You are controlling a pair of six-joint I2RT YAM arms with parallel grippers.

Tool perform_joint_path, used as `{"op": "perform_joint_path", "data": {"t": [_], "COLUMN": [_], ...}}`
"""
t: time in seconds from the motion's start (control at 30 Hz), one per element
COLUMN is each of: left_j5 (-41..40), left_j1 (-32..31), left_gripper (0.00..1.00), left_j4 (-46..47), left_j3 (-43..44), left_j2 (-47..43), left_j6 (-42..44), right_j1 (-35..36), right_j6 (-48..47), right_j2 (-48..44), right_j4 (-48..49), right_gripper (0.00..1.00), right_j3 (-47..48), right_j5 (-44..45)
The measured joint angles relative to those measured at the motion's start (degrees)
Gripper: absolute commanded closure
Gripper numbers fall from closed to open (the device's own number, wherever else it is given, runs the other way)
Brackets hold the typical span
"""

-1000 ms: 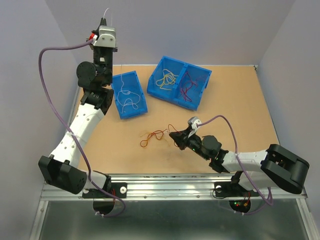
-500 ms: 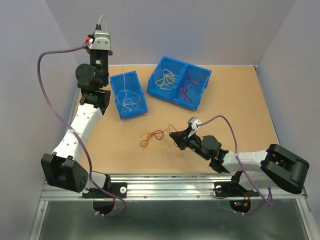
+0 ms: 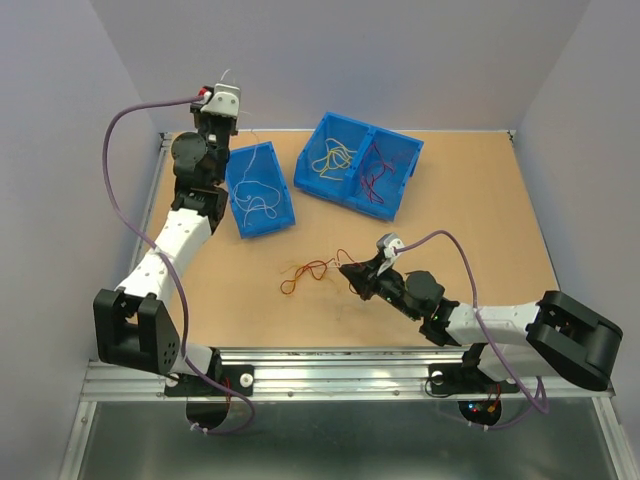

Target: Untangle the cables

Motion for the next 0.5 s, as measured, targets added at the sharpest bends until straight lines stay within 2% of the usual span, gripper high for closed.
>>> {"op": "perform_joint_path", "data": {"t": [0.2, 0.5], "left_j5": [1.3, -1.5], "left_j1": [0.0, 0.0], "left_gripper": [1.0, 1.0], "left_j4": [-7.3, -22.4], "left_j3": [-2.8, -4.4], "left_j2": [-0.1, -2.7], "left_j6": [0.5, 3.5], "right_j1": [0.0, 0.0], "right_j6": [0.0, -0.1], "right_j2": [-0.3, -0.7], "right_j4": [-0.2, -0.9], "right_gripper": [0.99, 0.99], "right_j3": [0.0, 0.0], "right_j5": [0.0, 0.0]}}
